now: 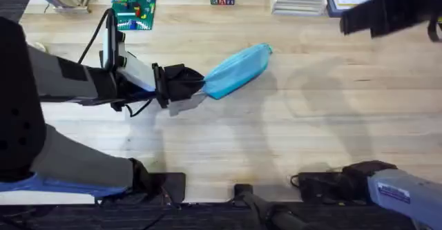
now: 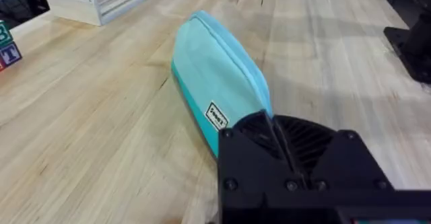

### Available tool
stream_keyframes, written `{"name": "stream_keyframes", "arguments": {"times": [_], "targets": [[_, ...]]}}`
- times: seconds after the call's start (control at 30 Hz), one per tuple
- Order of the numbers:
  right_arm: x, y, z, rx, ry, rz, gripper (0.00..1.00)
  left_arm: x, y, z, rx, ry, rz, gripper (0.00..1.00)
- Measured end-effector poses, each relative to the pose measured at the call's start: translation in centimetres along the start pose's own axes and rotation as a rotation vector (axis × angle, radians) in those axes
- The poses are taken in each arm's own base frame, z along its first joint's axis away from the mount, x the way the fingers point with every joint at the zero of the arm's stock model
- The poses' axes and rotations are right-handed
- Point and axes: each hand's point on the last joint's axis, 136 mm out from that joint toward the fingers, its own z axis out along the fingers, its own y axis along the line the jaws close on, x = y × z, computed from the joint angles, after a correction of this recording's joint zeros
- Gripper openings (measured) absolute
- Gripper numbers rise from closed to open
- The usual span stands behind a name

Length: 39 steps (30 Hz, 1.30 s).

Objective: Unzip the bag, pick up the pens from the table one at a time and place them inside, then zip the bag closed.

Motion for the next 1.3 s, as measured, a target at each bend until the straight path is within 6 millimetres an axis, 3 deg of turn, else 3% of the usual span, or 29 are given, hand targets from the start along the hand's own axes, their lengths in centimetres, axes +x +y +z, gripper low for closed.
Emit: {"name": "stream_keyframes", "arguments": {"times": [0.23,0.4,0.47,0.6,0.63,0.83,1.03,1.1,1.3], "targets": [[2.4,3.6,0.1,-0.087,0.023,-0.085,0.038,0.0,0.0,0.0,0.000,0.000,0.001,0.041],[2.5,5.9,0.6,-0.135,0.028,-0.150,0.127,0.0,0.0,0.0,0.000,0.000,0.001,0.041],[2.4,6.2,0.5,-0.142,0.025,-0.157,0.281,0.0,0.0,0.0,0.000,0.000,0.001,0.041],[2.4,6.4,0.5,-0.145,0.025,-0.161,0.856,0.0,0.0,0.0,0.000,0.000,0.001,0.041],[2.4,6.4,0.5,-0.145,0.024,-0.162,0.960,0.0,0.0,0.0,0.000,0.000,0.001,0.041],[2.6,6.4,0.5,-0.146,0.030,-0.161,0.997,0.0,0.0,0.0,0.000,0.000,0.002,0.048],[2.7,6.3,0.5,-0.146,0.036,-0.161,0.996,-0.1,0.1,-0.2,-0.007,-0.005,0.005,0.940],[2.7,6.3,0.5,-0.146,0.036,-0.161,0.997,-0.1,0.1,-0.2,-0.007,-0.005,0.004,0.988],[2.7,6.3,0.5,-0.146,0.036,-0.161,0.996,-0.1,0.2,-0.2,-0.007,-0.005,0.018,0.994]]}}
